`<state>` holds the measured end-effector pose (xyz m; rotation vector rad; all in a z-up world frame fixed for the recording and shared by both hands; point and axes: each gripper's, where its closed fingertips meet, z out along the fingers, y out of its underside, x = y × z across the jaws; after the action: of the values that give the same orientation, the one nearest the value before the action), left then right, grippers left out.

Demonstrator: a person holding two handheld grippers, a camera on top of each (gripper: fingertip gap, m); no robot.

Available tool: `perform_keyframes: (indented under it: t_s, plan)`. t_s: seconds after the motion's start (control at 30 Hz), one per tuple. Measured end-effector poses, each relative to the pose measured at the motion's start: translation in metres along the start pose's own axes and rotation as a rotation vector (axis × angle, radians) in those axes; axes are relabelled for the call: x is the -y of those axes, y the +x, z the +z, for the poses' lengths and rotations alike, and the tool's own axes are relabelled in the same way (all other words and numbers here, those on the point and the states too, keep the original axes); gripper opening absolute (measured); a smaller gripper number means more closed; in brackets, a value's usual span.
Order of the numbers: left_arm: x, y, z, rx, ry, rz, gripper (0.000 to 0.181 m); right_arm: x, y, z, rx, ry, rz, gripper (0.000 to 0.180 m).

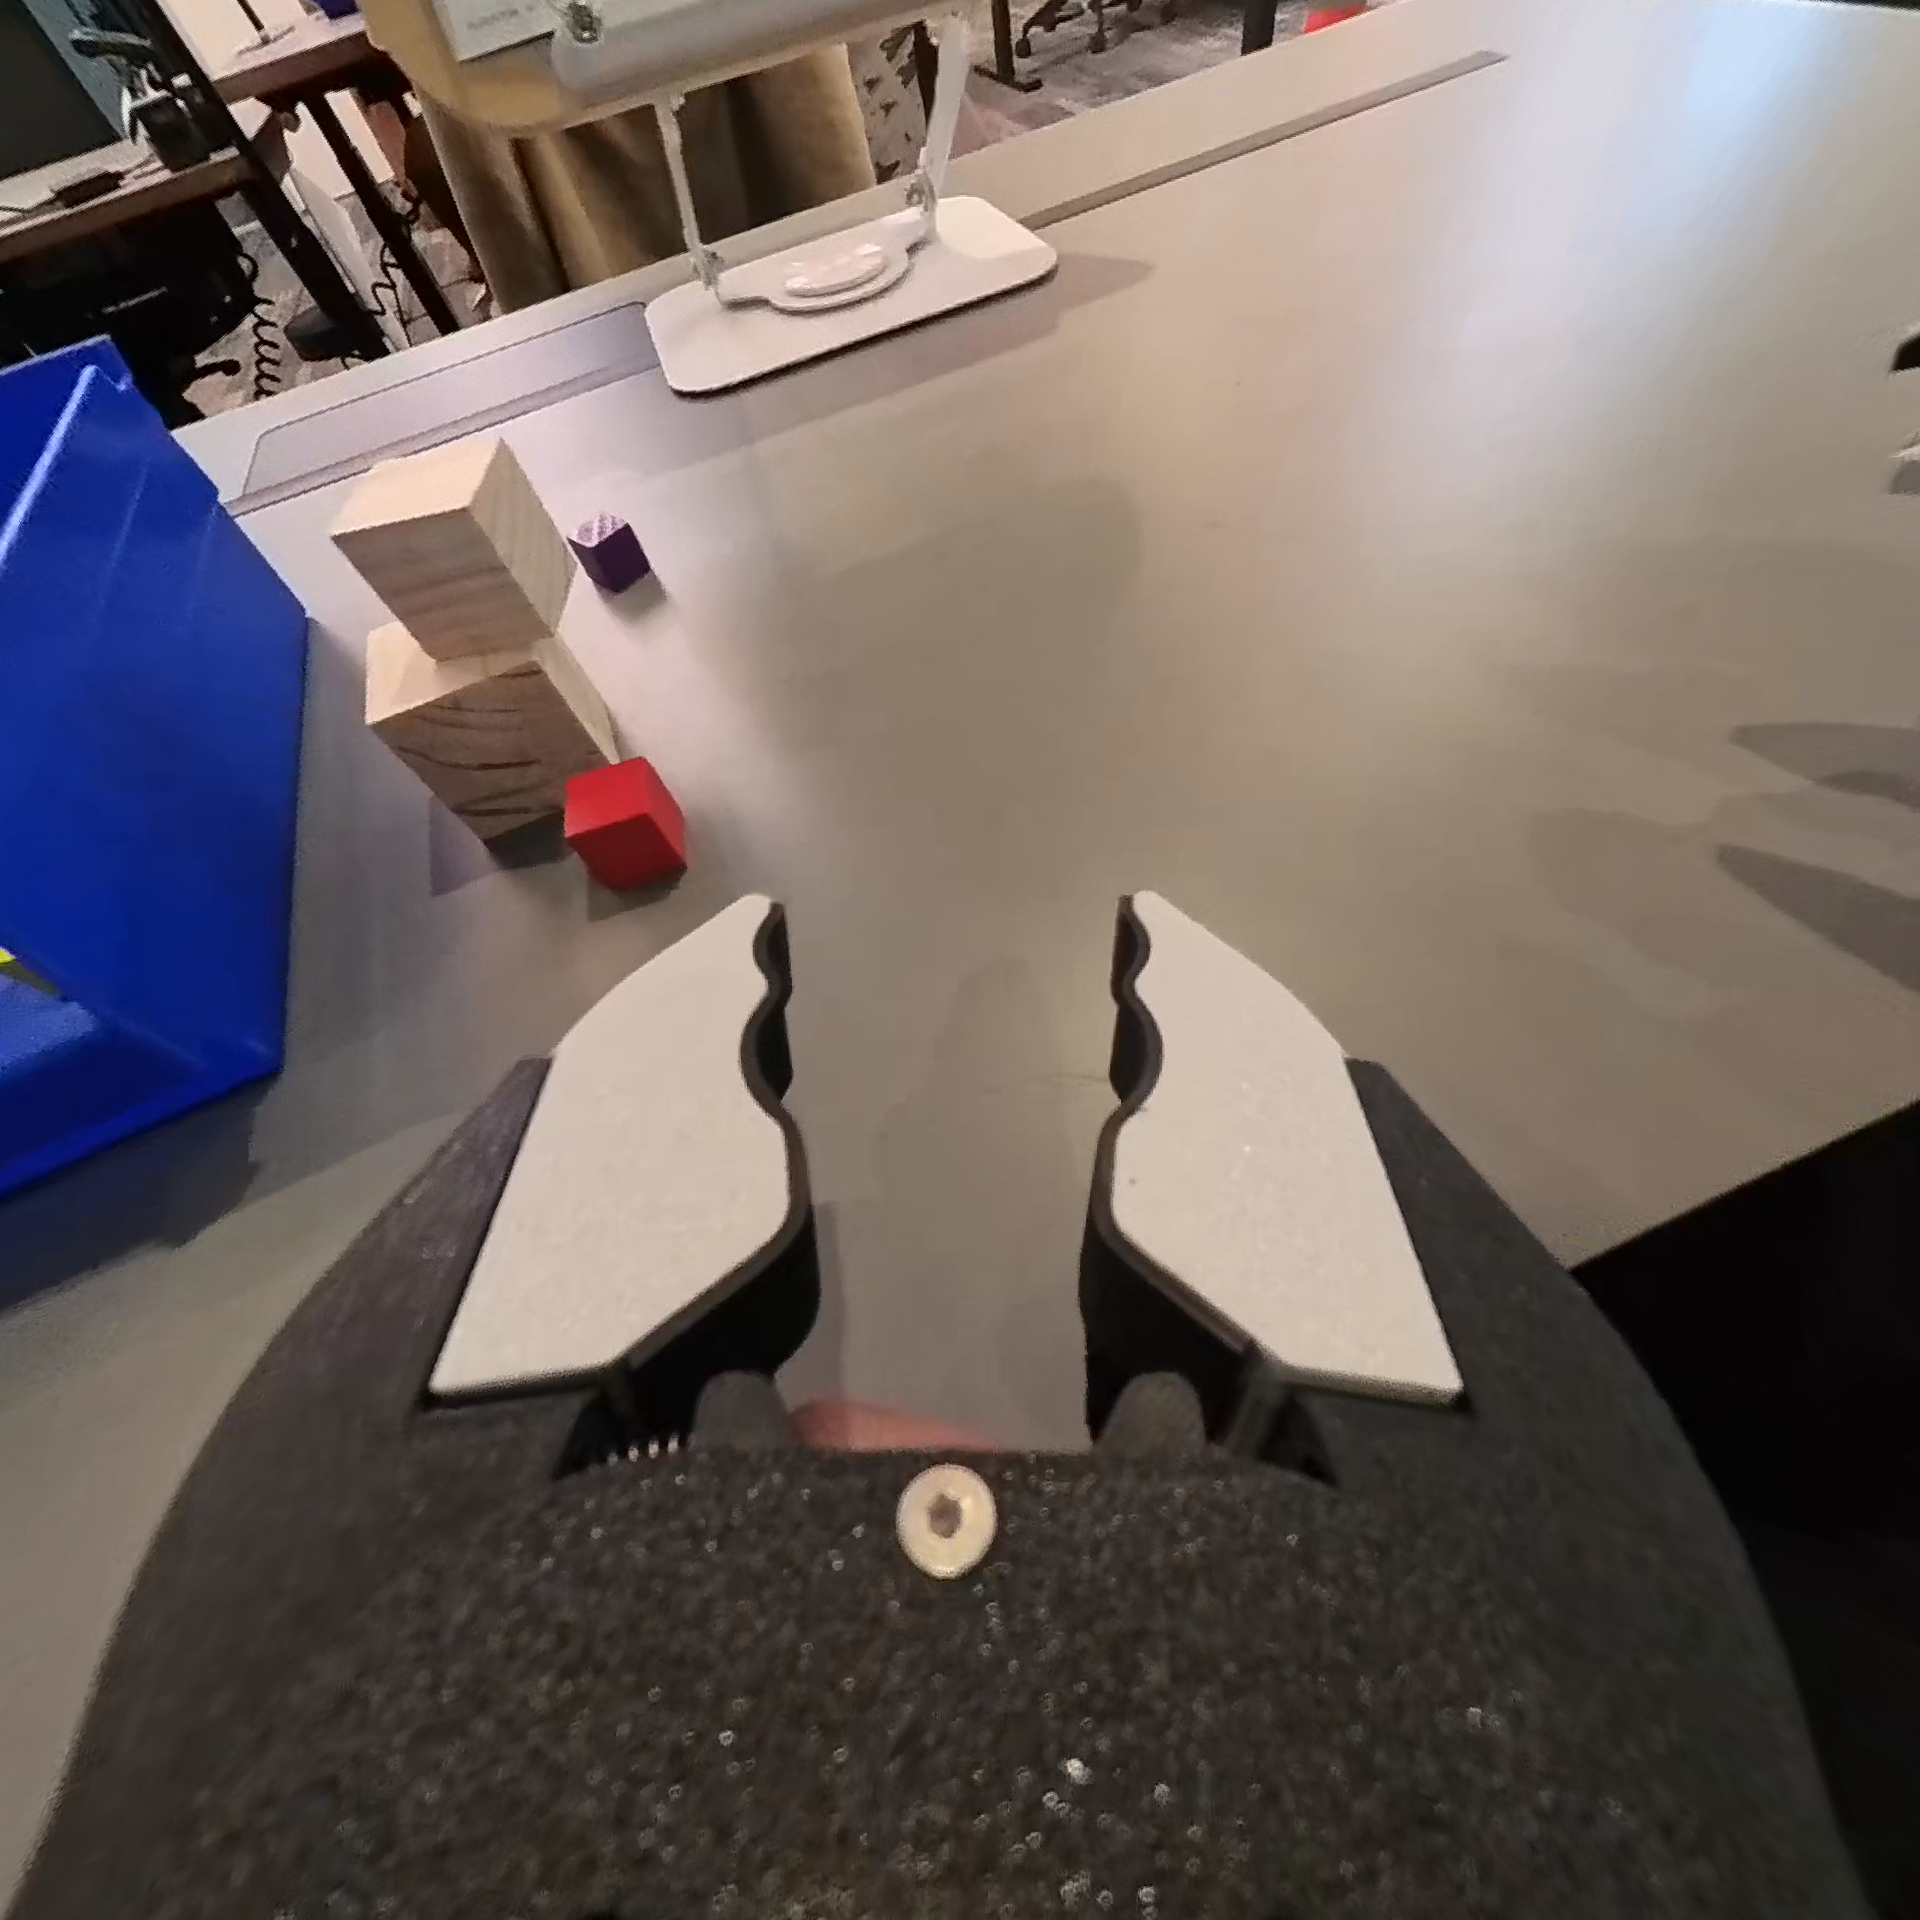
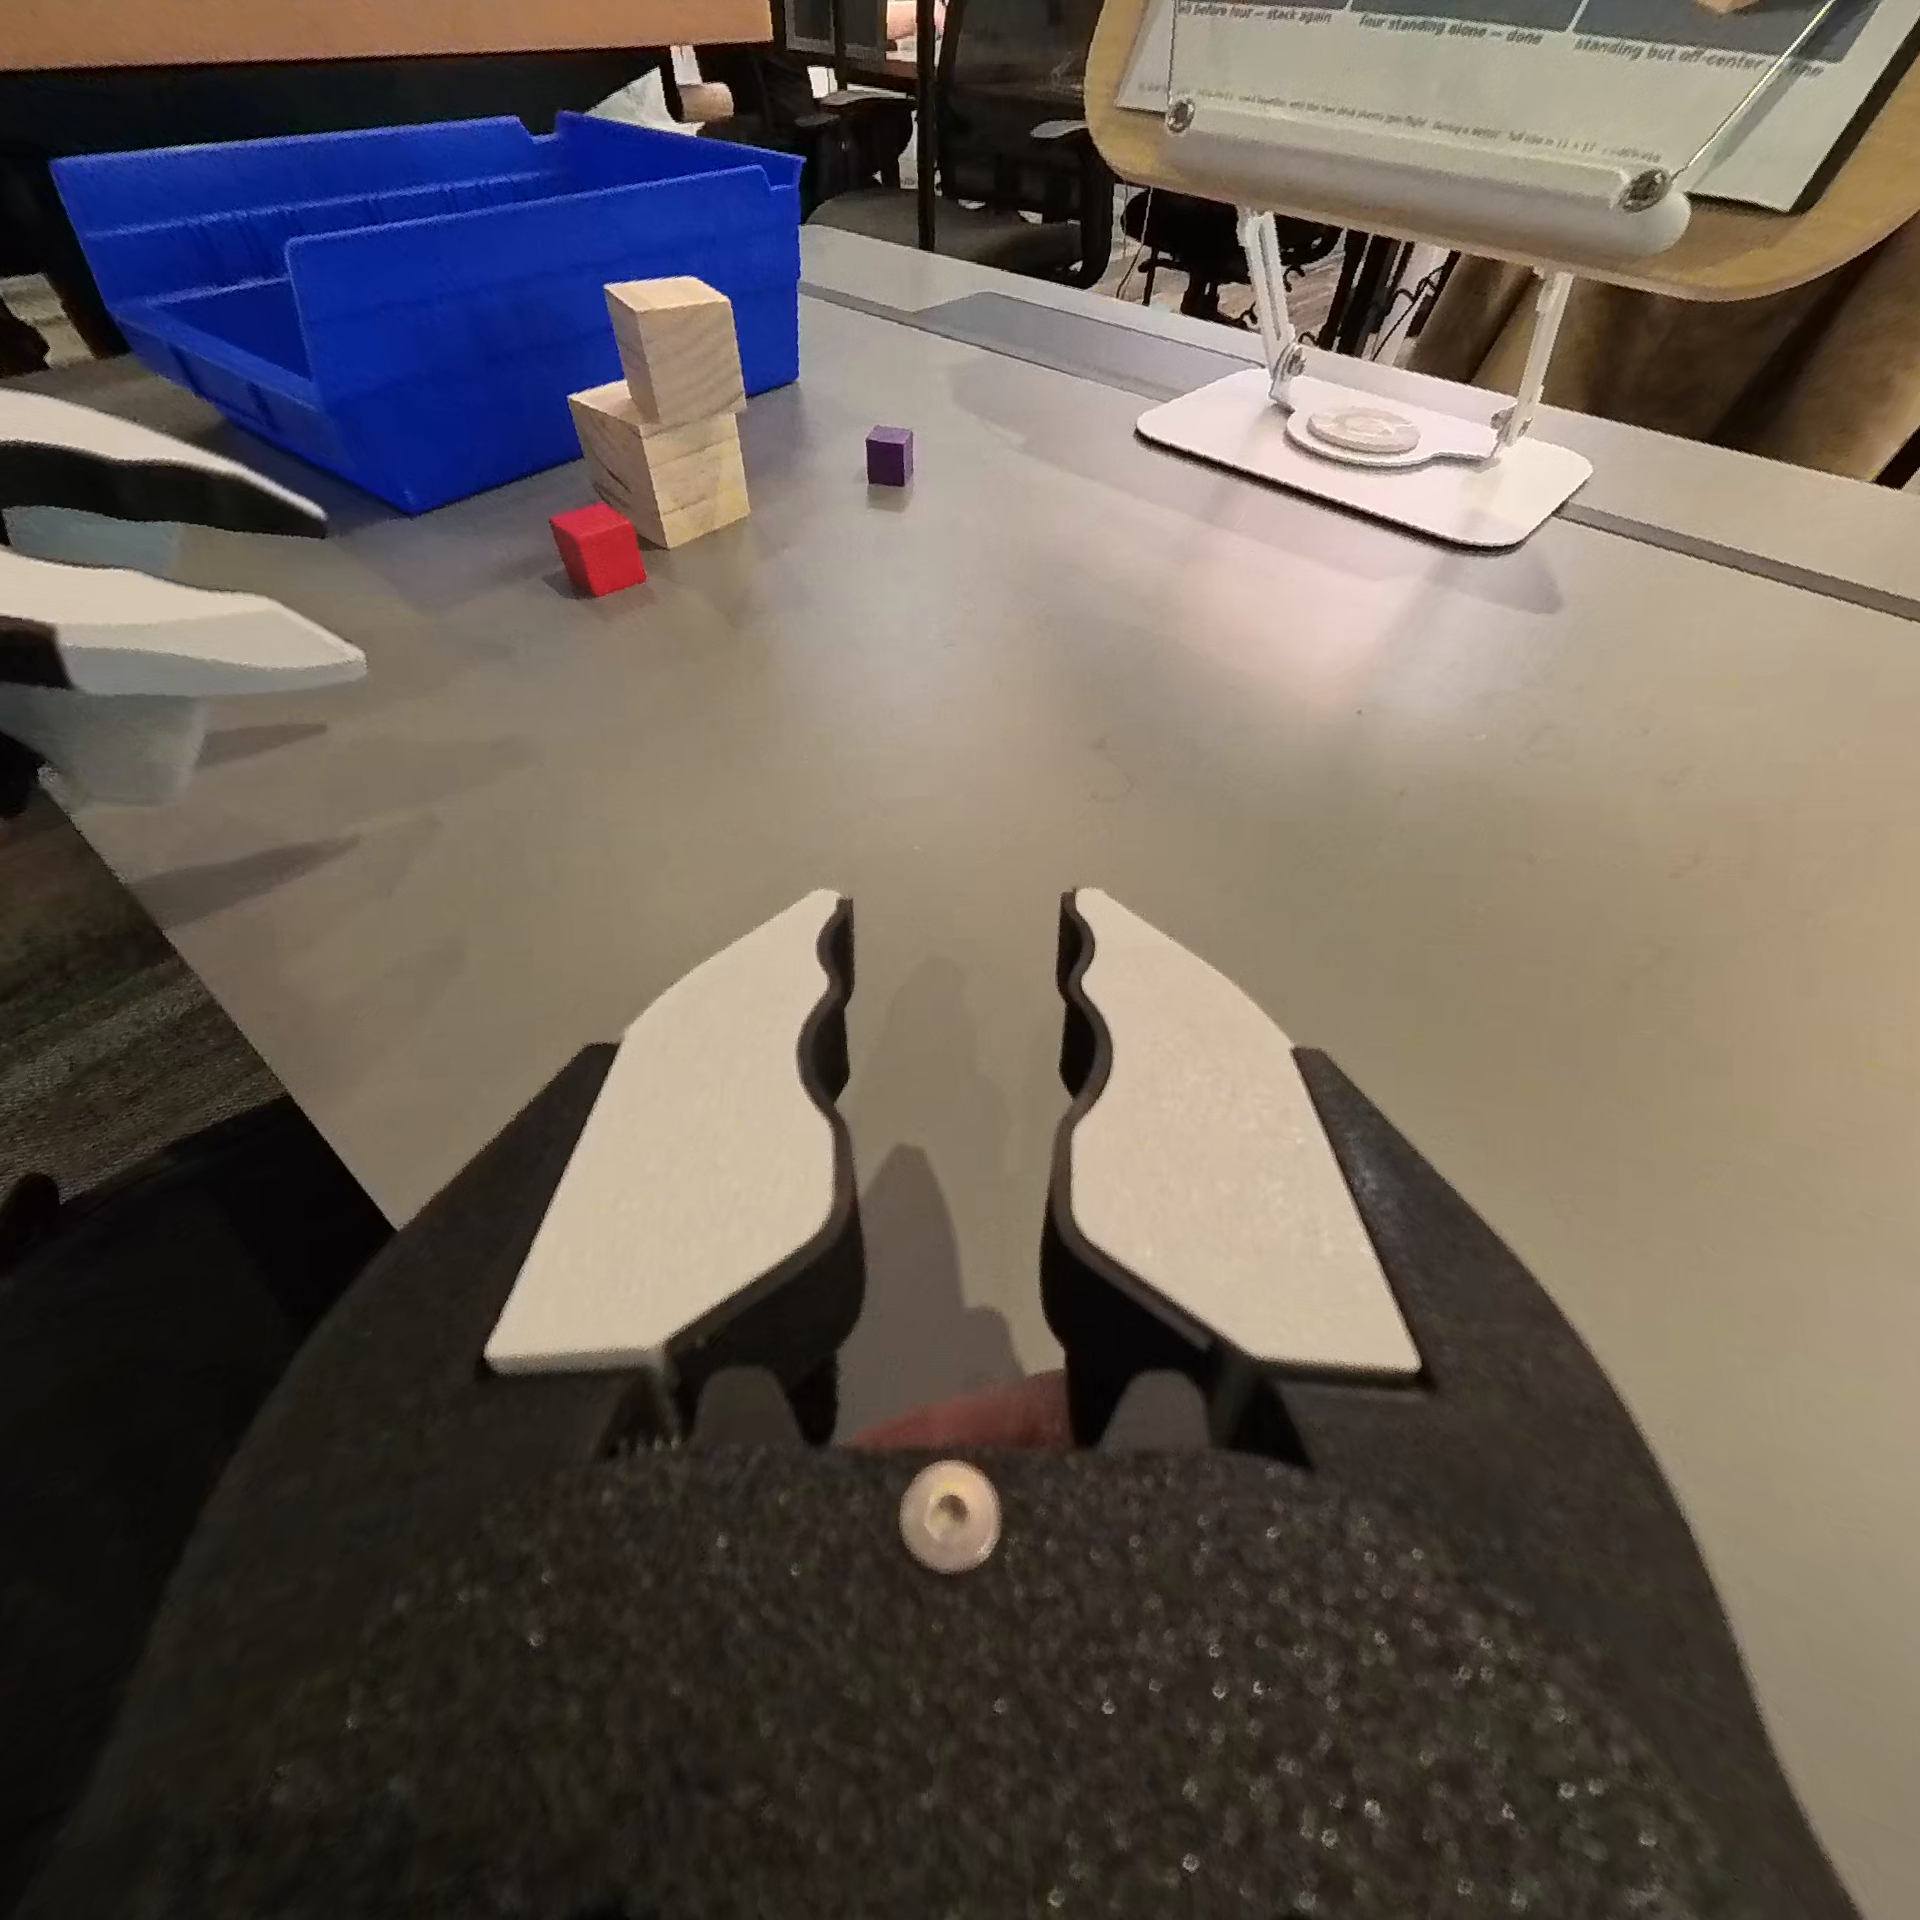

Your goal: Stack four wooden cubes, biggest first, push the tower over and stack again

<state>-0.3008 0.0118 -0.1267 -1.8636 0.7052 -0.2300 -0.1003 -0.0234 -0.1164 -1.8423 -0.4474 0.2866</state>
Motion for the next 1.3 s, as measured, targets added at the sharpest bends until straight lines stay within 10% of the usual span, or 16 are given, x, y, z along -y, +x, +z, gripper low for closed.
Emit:
perform_keyframes:
  t_s: [0.57,1.3]
  plan:
    - [0.019,-0.150,0.124,0.282,-0.273,-0.114,0.093,-0.004,-0.002,-0.001,0.027,-0.016,0.010,0.033]
    - [0.016,-0.096,0.162,0.074,-0.333,-0.049,0.063,-0.007,-0.001,-0.002,0.042,-0.035,0.010,0.030]
